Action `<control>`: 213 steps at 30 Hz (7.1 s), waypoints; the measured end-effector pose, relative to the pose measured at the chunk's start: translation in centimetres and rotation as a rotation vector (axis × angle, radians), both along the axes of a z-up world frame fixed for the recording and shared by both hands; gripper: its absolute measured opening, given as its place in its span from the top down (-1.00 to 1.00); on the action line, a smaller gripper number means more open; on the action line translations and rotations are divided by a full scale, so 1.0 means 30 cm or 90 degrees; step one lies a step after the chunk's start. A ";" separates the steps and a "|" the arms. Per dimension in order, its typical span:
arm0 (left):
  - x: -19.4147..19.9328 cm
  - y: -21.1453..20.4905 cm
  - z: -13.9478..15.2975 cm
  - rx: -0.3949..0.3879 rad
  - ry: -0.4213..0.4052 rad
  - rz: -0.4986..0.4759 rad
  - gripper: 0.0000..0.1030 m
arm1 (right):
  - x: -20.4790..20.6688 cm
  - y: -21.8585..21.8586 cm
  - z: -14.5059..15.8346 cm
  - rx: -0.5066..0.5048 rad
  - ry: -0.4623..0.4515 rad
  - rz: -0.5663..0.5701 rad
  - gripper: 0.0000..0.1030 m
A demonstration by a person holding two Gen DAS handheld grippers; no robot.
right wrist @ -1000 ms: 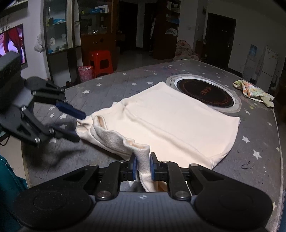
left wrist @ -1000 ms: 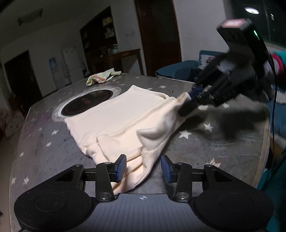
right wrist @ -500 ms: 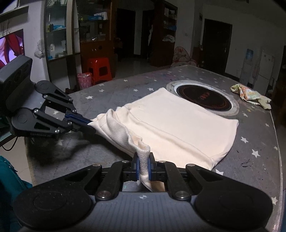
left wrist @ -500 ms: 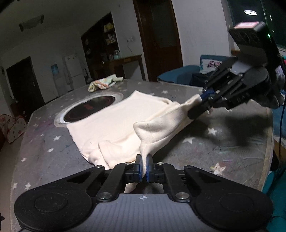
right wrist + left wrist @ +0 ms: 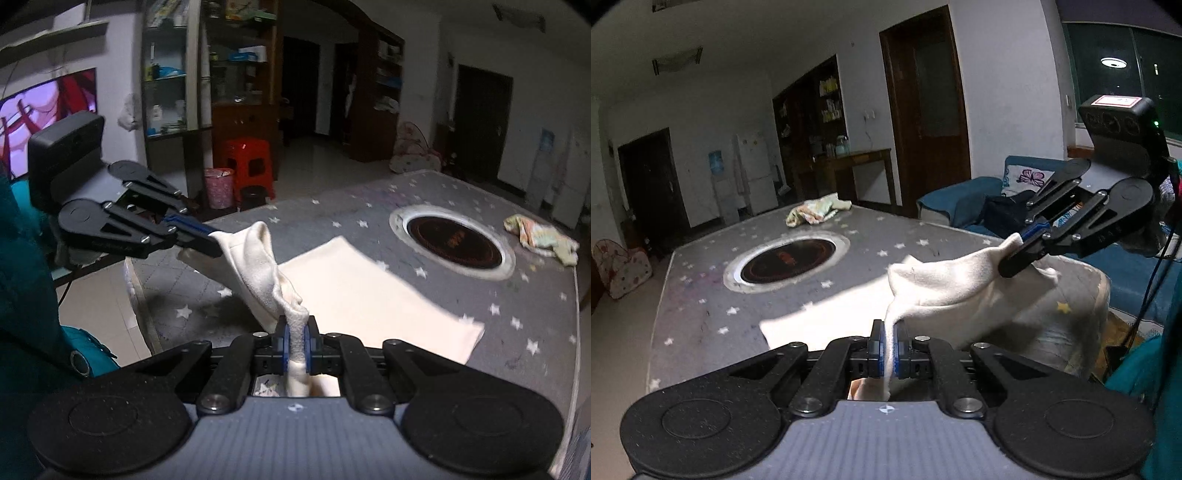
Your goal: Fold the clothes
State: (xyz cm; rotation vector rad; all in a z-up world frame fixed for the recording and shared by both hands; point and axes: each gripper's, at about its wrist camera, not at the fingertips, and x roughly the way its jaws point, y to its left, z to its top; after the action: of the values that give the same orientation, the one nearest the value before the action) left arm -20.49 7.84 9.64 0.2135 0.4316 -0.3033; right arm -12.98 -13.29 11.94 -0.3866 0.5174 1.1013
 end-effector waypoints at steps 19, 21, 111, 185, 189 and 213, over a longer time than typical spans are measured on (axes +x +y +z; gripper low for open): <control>0.594 0.118 -0.135 0.002 0.041 0.077 0.90 | 0.561 0.188 -0.110 -0.040 0.005 -0.129 0.88; 0.646 0.118 -0.177 0.007 0.057 0.093 0.89 | 0.611 0.220 -0.178 -0.057 0.015 -0.156 0.88; 0.778 0.096 -0.252 -0.111 0.149 0.157 0.62 | 0.632 0.161 -0.260 -0.051 0.071 -0.261 0.67; 0.791 0.195 -0.264 -0.196 0.199 0.198 0.69 | 0.609 0.216 -0.275 -0.051 0.069 -0.173 0.43; 0.784 0.204 -0.263 -0.195 0.199 0.198 0.69 | 0.650 0.221 -0.319 -0.072 0.091 -0.192 0.45; 0.736 0.187 -0.218 -0.205 0.172 0.215 0.56 | 0.621 0.285 -0.273 -0.042 0.071 -0.187 -0.10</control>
State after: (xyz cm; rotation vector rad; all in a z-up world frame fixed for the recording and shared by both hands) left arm 1.60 13.44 3.09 -0.2179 0.6682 -0.0647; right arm 5.67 -4.75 3.76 -0.2957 0.6879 0.8258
